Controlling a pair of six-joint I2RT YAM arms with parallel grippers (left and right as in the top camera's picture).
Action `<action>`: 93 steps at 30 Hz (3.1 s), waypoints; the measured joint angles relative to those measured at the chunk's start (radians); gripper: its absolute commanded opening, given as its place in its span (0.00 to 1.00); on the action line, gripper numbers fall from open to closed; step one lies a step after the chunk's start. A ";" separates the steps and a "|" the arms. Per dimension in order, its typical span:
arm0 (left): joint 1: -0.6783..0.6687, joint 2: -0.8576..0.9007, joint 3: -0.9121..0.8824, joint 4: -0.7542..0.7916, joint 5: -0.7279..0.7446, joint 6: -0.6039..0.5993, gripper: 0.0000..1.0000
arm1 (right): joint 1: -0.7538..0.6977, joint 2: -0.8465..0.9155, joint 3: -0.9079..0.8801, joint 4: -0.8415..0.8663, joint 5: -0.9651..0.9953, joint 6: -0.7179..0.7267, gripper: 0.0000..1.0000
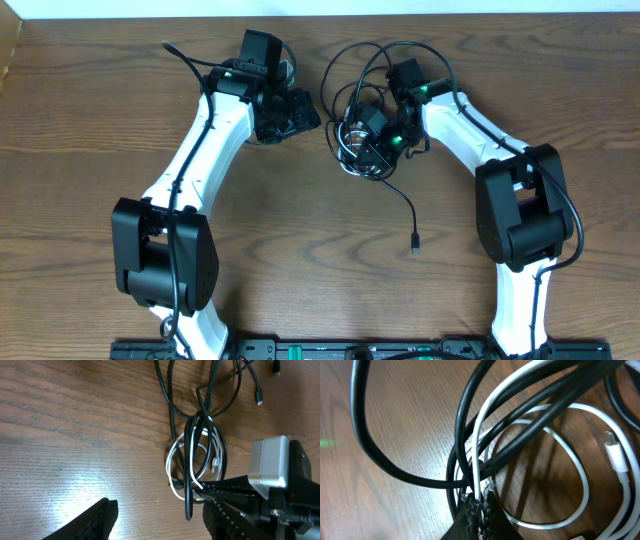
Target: Untangle cables
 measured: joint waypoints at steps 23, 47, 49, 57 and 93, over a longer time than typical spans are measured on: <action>0.000 0.000 0.000 0.014 0.038 0.002 0.60 | -0.214 -0.232 0.233 -0.109 -0.550 0.222 0.01; 0.000 0.000 0.000 0.097 0.174 0.056 0.61 | -0.405 -0.611 0.261 0.238 -0.568 0.819 0.13; 0.000 0.000 0.000 0.097 0.174 0.058 0.61 | -0.404 -0.584 0.259 0.142 -0.519 0.792 0.22; 0.000 0.000 0.000 0.093 0.144 0.057 0.61 | -0.336 -0.404 0.253 -0.051 -0.340 0.720 0.34; 0.057 0.000 0.000 -0.001 -0.046 -0.055 0.61 | 0.050 0.115 0.250 -0.121 -0.050 0.782 0.33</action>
